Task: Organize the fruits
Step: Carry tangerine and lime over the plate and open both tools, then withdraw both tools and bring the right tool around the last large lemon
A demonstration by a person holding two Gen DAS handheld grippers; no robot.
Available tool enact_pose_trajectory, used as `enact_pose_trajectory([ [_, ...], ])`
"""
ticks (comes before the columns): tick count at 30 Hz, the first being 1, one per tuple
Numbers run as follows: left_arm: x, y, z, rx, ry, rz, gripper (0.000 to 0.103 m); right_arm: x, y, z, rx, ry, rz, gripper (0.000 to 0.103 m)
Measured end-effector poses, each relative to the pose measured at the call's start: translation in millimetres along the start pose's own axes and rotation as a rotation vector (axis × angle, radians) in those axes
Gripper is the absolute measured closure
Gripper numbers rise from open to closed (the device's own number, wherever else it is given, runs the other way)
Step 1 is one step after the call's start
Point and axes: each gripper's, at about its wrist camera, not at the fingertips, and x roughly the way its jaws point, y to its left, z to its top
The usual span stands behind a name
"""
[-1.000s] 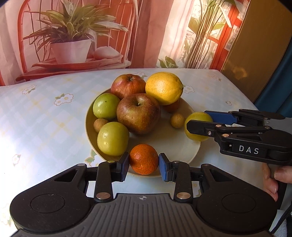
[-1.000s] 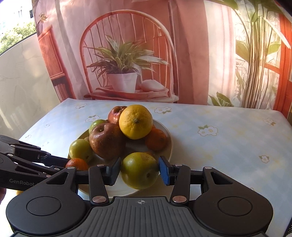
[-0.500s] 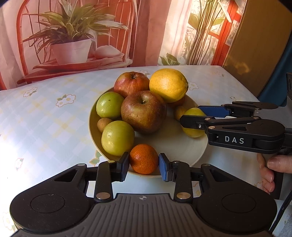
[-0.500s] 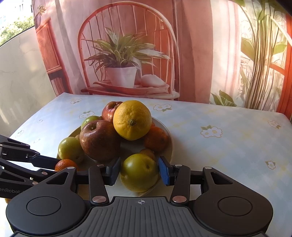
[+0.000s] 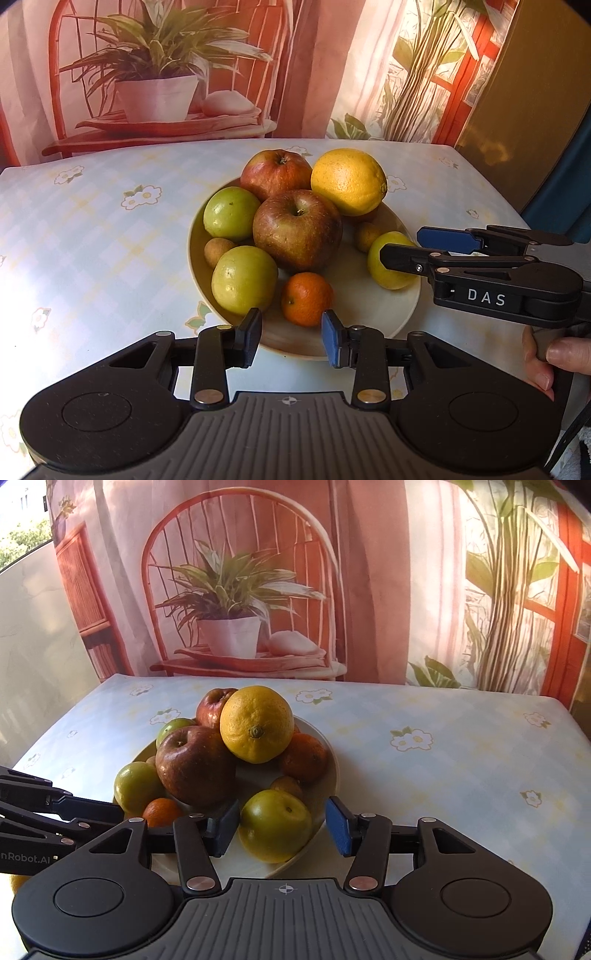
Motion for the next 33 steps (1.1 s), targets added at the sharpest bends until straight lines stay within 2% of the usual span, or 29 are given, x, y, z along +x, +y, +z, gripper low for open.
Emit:
enact_pose_trajectory([
  [14, -18.2, 3.8, -3.3, -0.015, -0.009, 0.009, 0.065, -33.6, -11.6, -24.2, 0.121, -0.011, -0.027, 0.055],
  [22, -42.2, 8.8, -3.6, -0.016, -0.045, -0.001, 0.065, -47.1, -1.2, -32.1, 0.127, -0.008, -0.02, 0.055],
  [33, -79.1, 48.0, -20.9, -0.07, -0.073, 0.036, 0.065, -53.9, 23.7, -41.9, 0.116, 0.02, 0.012, 0.055],
])
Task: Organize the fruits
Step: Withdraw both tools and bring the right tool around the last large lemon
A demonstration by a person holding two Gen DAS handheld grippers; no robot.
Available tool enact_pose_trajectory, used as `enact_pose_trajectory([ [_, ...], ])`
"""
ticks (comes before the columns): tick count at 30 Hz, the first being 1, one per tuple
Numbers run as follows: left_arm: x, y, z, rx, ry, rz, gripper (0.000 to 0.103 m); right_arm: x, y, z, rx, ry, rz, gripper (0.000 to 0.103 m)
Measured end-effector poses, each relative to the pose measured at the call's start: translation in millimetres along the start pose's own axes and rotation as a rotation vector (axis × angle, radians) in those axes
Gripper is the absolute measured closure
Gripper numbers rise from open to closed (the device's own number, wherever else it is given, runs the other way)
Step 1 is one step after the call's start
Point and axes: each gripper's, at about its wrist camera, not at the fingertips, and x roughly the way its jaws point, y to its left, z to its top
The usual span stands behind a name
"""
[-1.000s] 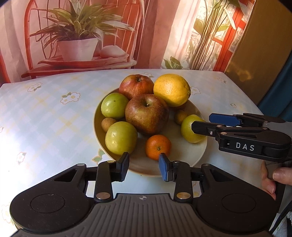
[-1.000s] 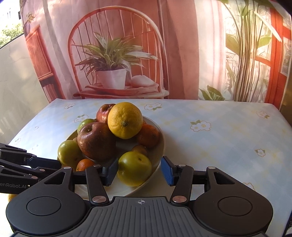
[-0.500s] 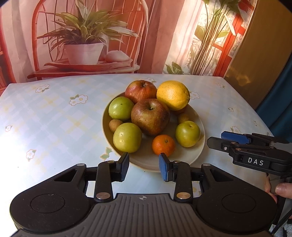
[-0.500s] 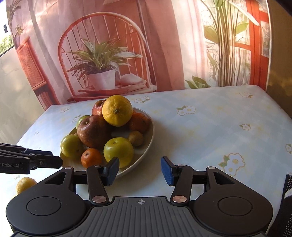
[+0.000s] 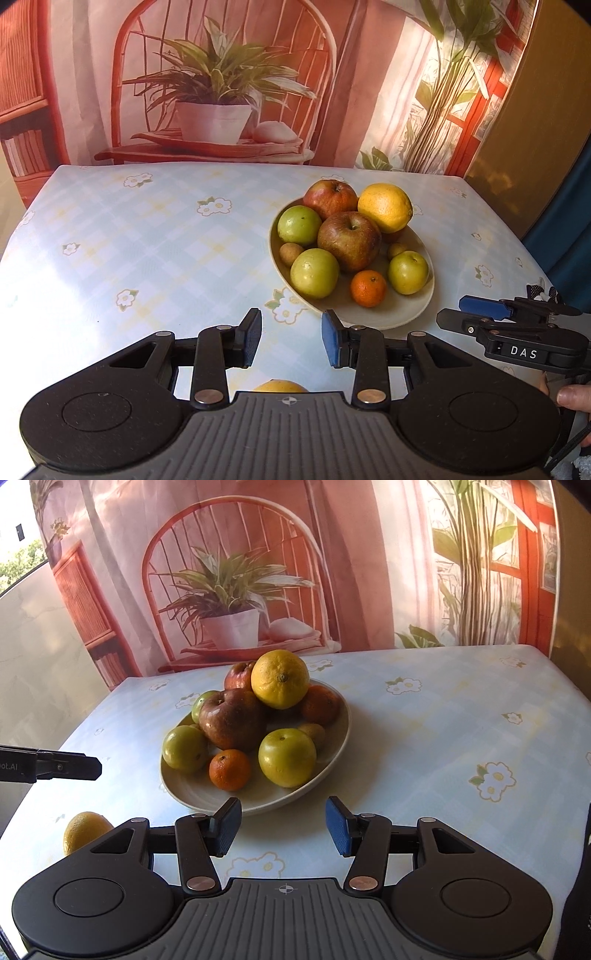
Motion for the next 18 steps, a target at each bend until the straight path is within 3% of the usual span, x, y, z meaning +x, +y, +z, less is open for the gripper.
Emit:
enact_pose_trajectory([
  [8, -17.0, 25.9, -13.8, -0.082, -0.023, 0.011, 0.065, 2.3, 25.5, -12.1, -0.03, 0.042, 0.028, 0.055],
  [18, -31.2, 52.8, -29.3, -0.103, -0.029, 0.031, 0.065, -0.8, 67.8, -20.8, -0.1, 0.085, 0.081, 0.055],
])
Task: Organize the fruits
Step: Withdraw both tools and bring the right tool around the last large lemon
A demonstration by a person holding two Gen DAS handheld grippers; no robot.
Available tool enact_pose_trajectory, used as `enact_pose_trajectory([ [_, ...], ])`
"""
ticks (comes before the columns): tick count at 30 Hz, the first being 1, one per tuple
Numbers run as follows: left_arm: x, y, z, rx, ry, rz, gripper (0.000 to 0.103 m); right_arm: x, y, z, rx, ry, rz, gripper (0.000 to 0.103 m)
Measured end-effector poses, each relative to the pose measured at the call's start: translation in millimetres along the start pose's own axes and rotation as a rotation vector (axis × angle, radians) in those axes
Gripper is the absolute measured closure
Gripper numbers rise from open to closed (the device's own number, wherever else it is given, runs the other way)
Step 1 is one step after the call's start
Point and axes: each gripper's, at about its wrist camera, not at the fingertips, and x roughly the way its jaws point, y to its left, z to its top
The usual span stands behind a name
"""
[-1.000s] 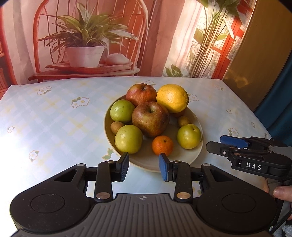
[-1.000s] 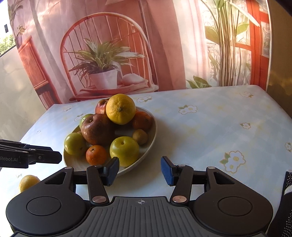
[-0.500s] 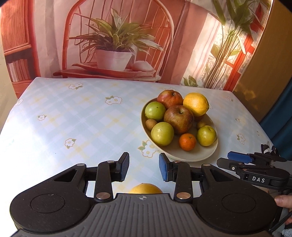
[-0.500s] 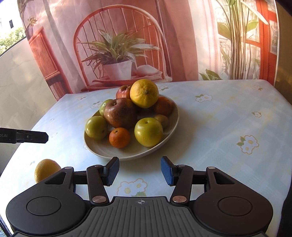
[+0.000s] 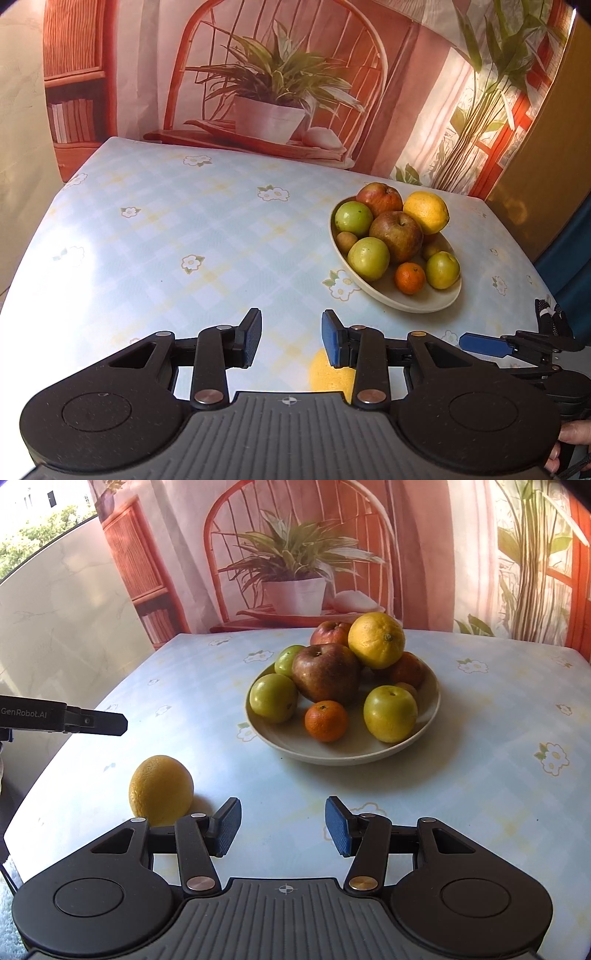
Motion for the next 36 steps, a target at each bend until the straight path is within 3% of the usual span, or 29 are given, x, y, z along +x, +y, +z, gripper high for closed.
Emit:
enact_pose_trajectory([
  [10, -5.2, 30.2, -4.1, -0.026, -0.014, 0.03, 0.065, 8.4, 44.7, 14.1, -0.059, 0.038, 0.061, 0.039],
  [17, -1.5, 37.5, -12.5, -0.036, -0.013, 0.012, 0.065, 21.1, 81.5, 12.1, -0.158, 0.088, 0.076, 0.038],
  [29, 0.0, 44.8, -14.9, -0.059, -0.021, 0.01, 0.065, 55.0, 102.8, 16.4, -0.192, 0.154, 0.077, 0.039],
  [36, 2.3, 41.0, -13.8, -0.067, -0.019, -0.016, 0.065, 56.9, 96.3, 10.5, -0.188, 0.149, 0.089, 0.053],
])
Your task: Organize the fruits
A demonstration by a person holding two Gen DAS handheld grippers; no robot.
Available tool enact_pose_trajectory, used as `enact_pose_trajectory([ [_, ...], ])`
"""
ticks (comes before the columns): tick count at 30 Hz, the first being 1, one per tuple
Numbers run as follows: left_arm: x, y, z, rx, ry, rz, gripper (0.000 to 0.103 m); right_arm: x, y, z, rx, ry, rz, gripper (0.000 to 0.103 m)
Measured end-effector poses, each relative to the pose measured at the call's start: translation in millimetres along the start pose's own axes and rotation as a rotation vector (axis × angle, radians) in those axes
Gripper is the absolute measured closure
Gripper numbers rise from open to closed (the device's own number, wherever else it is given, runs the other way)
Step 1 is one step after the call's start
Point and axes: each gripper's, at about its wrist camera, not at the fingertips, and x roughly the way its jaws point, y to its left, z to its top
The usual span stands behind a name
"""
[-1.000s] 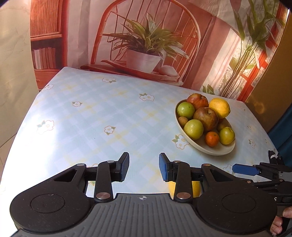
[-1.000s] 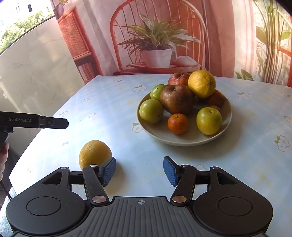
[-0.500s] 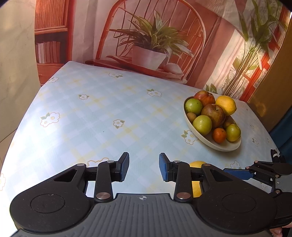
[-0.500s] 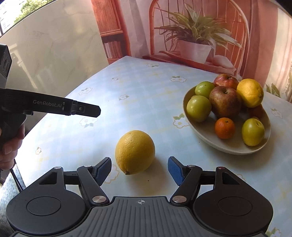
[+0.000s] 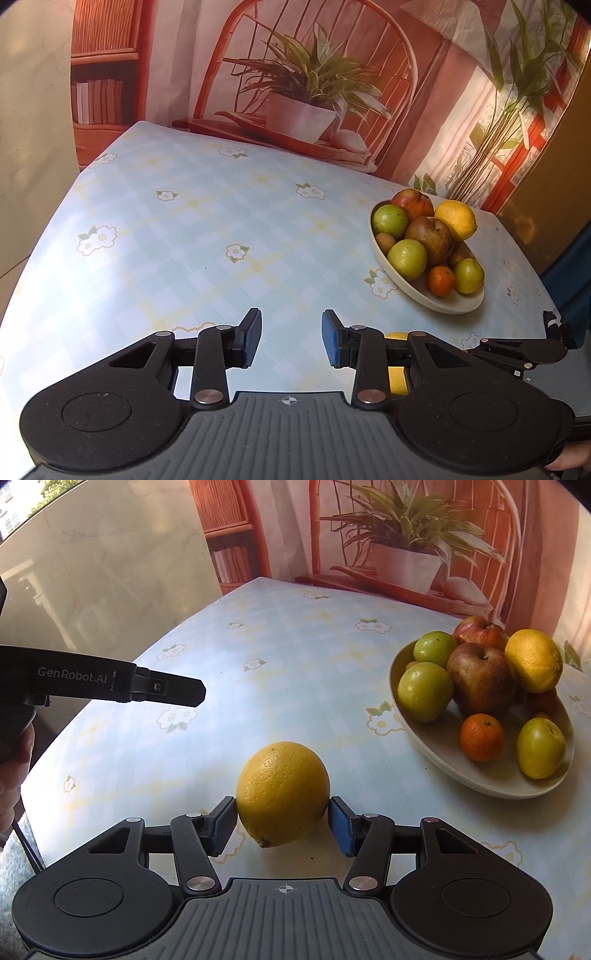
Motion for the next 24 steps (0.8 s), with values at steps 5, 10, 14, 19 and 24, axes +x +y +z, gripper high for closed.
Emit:
enact_pose_trajectory([
  [5, 7.5, -7.7, 0.8, -0.019, 0.019, -0.058, 0.065, -4.3, 0.1, -11.0, -0.02, -0.033, 0.004, 0.053],
  [10, 17.1, -21.3, -1.7, -0.037, 0.051, -0.134, 0.065, -7.2, -1.9, -18.4, -0.015, -0.05, 0.012, 0.053],
  [14, 24.5, -32.4, -4.5, -0.035, 0.087, -0.195, 0.065, -8.9, -6.3, -22.5, -0.003, -0.061, 0.025, 0.053],
  [19, 33.0, -44.9, -7.4, -0.029, 0.123, -0.244, 0.065, -11.2, -8.1, -25.5, -0.007, -0.078, 0.024, 0.054],
  [24, 41.6, -49.0, -8.8, -0.012, 0.139, -0.222, 0.065, -12.3, -9.1, -28.4, 0.006, -0.086, 0.041, 0.058],
])
